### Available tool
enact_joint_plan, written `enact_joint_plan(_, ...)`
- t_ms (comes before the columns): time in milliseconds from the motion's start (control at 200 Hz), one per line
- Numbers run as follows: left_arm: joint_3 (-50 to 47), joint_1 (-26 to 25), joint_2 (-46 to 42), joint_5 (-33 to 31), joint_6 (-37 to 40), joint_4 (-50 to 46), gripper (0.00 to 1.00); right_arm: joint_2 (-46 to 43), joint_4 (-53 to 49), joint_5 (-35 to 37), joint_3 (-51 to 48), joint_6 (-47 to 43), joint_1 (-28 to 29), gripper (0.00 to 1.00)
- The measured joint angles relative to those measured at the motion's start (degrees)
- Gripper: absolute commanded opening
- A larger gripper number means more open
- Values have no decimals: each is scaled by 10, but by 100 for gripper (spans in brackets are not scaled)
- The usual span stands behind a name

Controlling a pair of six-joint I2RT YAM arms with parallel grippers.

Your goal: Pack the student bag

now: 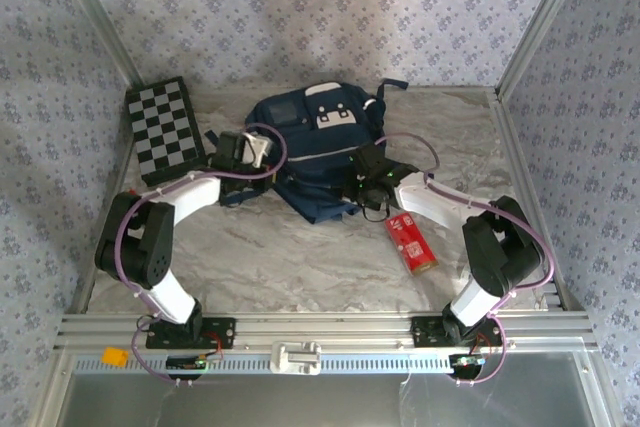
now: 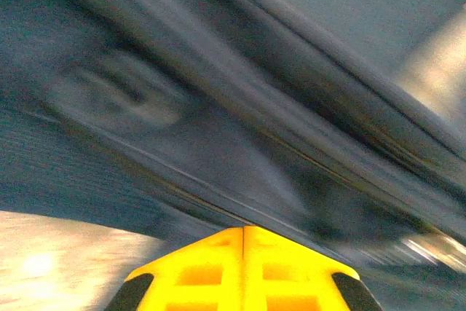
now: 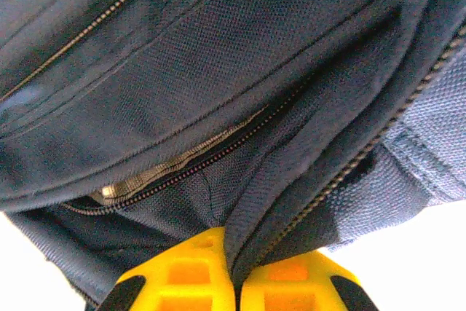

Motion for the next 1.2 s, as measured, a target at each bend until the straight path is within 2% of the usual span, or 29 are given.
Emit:
enact_joint_plan(15, 1, 5, 0, -5, -2, 1, 0, 0, -6, 0, 0, -2, 1, 0)
enact_joint_plan(55, 3, 19, 0, -17, -9, 5, 11, 1, -21, 0, 0, -7, 6, 1)
enact_joint_plan(175, 1, 16, -3, -27, -30, 12, 25, 1, -47, -3, 3, -12, 29, 23)
enact_joint_plan(320, -14, -21, -29, -26, -53, 1, 31, -16, -70, -3, 4, -11, 52, 58)
enact_joint_plan(435, -33, -47, -71, -30, -86, -16, 38, -70, -99, 12, 1, -10, 52, 75)
enact_joint_plan(550, -63, -77, -131, -43, -141, -31, 43, -136, -154, 45, -11, -5, 39, 87)
enact_joint_plan(695, -106, -145, -208, -51, -238, -31, 47, -177, -217, 79, -55, -3, -17, 93)
enact_joint_plan(850, -118, -243, -228, -57, -342, -17, 52, -182, -247, 88, -125, -6, -90, 97)
enact_joint_plan(1045, -97, -352, -177, -74, -441, 0, 55, -189, -244, 87, -192, -15, -161, 98)
enact_joint_plan(1199, -45, -405, -98, -80, -506, 33, 56, -197, -208, 62, -244, -16, -166, 95)
